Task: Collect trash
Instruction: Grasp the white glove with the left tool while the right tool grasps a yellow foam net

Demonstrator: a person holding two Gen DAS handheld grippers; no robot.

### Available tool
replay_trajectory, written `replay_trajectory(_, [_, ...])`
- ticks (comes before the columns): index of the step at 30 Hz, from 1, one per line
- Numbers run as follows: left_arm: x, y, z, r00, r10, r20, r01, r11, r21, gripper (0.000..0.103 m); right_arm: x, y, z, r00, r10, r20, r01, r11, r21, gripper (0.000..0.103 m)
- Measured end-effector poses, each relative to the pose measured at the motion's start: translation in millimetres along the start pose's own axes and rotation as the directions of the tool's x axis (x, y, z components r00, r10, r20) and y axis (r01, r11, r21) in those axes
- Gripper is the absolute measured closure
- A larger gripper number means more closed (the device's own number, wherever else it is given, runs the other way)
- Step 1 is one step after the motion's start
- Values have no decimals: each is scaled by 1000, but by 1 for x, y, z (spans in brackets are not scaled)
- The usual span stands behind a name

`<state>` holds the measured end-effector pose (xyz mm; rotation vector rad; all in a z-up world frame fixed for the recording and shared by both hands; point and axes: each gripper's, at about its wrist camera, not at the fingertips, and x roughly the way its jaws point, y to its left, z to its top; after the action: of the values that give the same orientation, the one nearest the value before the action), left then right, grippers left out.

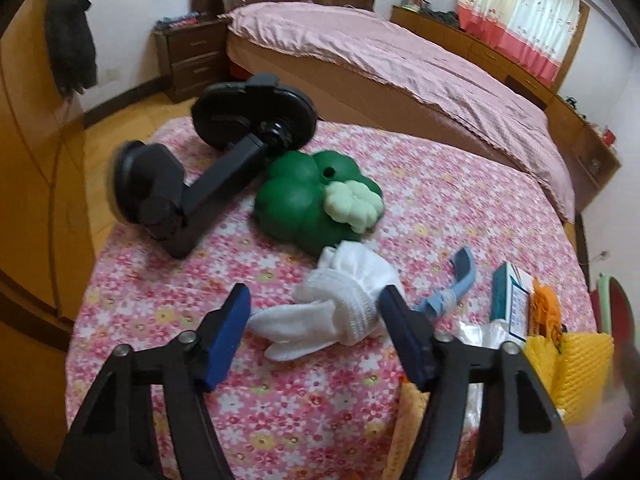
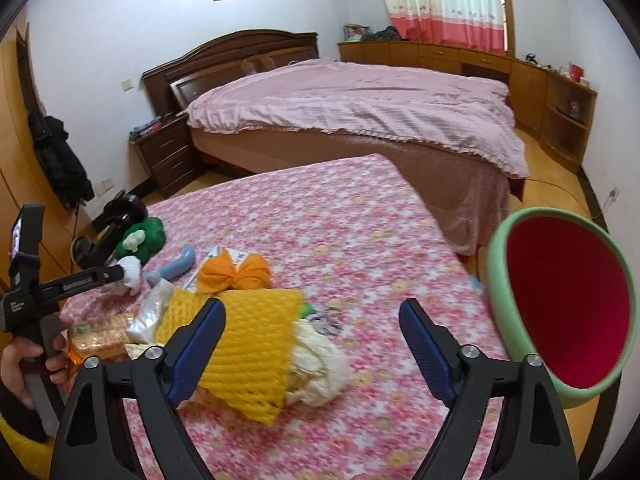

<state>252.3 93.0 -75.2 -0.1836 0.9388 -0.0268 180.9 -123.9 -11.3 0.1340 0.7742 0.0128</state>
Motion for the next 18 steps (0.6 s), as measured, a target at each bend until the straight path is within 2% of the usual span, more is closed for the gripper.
replay_trajectory(2, [1, -1, -2, 1000, -20, -7, 20, 1000, 6, 49, 7, 6, -2, 1000, 14, -19, -14, 1000, -10, 28])
replay_trajectory(7, [1, -9, -6, 997, -70, -13, 70, 997, 38, 73, 12, 17, -7, 998, 43, -52, -45, 998, -36, 44])
replay_trajectory(9, [-3, -13, -8, 997, -73, -1, 73, 996, 48, 79, 12, 18, -8, 996, 57, -62, -59, 998, -36, 49])
replay_trajectory(10, [-8, -13, -9, 997, -77, 8, 77, 996, 50, 80, 13, 18, -8, 996, 64, -65, -67, 997, -34, 50])
replay_trajectory(12, [-16, -14, -11, 996, -89, 29, 88, 995, 46, 80, 12, 20, -10, 994, 78, -71, -81, 996, -39, 61])
replay_trajectory(16, [-41, -14, -18, 989, -125, 80, 123, 992, 28, 80, 12, 23, -14, 991, 102, -90, -106, 994, -38, 65])
replay_trajectory(18, [-55, -15, -22, 984, -139, 108, 138, 990, 20, 80, 14, 23, -16, 988, 116, -106, -119, 992, -27, 72])
